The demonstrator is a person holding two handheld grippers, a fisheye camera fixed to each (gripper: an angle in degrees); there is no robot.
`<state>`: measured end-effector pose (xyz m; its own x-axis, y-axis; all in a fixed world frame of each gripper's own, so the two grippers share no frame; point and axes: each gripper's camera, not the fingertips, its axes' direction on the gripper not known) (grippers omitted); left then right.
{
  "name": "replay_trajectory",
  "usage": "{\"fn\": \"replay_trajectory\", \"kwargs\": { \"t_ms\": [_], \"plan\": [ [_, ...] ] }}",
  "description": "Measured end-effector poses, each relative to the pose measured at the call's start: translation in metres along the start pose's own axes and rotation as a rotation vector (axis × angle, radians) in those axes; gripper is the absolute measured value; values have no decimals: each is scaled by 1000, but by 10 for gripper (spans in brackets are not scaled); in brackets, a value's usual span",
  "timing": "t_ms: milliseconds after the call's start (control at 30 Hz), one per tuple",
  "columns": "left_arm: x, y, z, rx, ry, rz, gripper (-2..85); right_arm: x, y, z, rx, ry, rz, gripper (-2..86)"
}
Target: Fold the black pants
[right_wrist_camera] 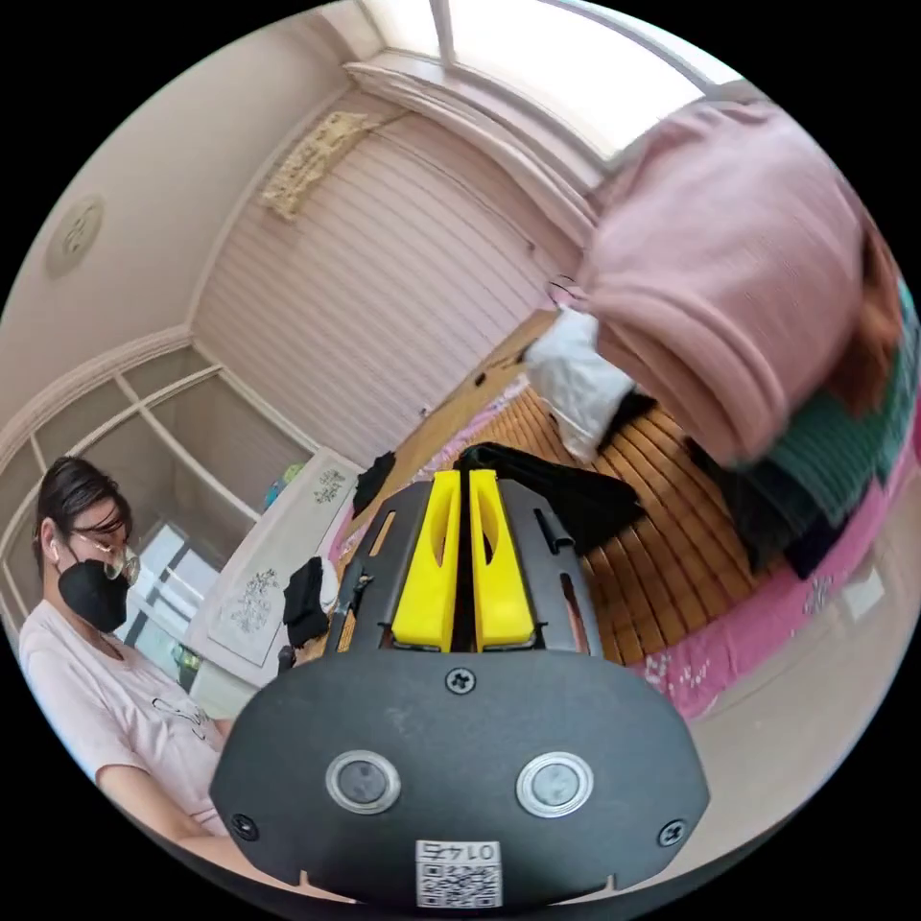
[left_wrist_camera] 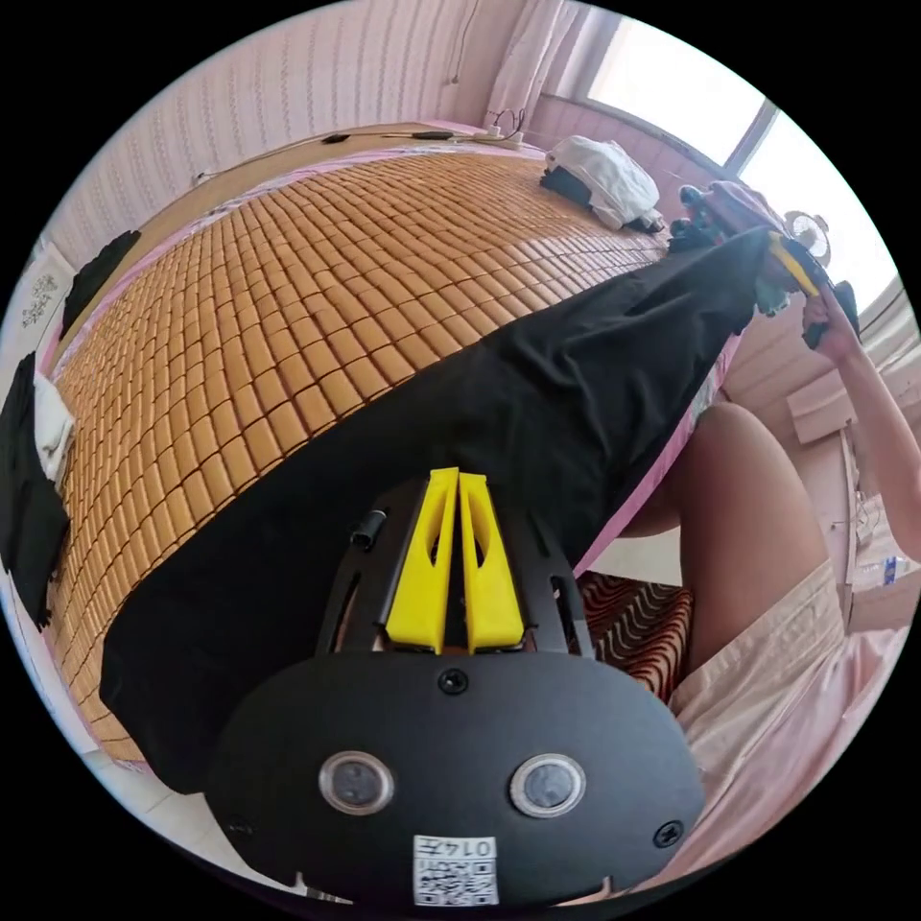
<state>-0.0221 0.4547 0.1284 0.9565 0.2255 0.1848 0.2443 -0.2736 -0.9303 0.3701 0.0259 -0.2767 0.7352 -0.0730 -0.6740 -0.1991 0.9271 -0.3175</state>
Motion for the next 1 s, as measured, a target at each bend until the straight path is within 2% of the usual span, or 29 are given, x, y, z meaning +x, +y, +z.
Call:
{"fn": "replay_trajectory", "kwargs": {
  "t_ms": [67, 167, 267, 333, 400, 500, 600, 700, 867, 1000],
  "plan": [
    [3, -9, -1, 58, 63, -2, -10, -45, -11, 24, -47, -78, -125, 9],
    [-3, -21, -2, 84, 282, -63, -10, -137, -3, 92, -203, -268, -338, 10],
    [-33, -7, -42, 202, 374, -164, -10, -228, 59, 184, -475, -492, -483, 10],
    [-63, 17, -78, 268, 379, -240, -9, -284, 151, 263, -768, -600, -538, 10],
    [-109, 67, -126, 313, 297, -372, -9, -309, 234, 316, -1002, -593, -601, 10],
    [-159, 136, -166, 269, 134, -534, -4, -309, 355, 381, -1262, -374, -678, 11],
    [-191, 183, -183, 175, 31, -630, 19, -306, 399, 403, -1316, -308, -684, 14],
    [-204, 197, -190, 197, 90, -663, 46, -315, 407, 411, -1306, -317, -684, 20],
    [-193, 164, -187, 238, 140, -556, 43, -345, 419, 421, -1283, -404, -736, 51],
    [-179, 135, -181, 207, 111, -467, 57, -369, 434, 433, -1260, -455, -798, 67]
  ]
}}
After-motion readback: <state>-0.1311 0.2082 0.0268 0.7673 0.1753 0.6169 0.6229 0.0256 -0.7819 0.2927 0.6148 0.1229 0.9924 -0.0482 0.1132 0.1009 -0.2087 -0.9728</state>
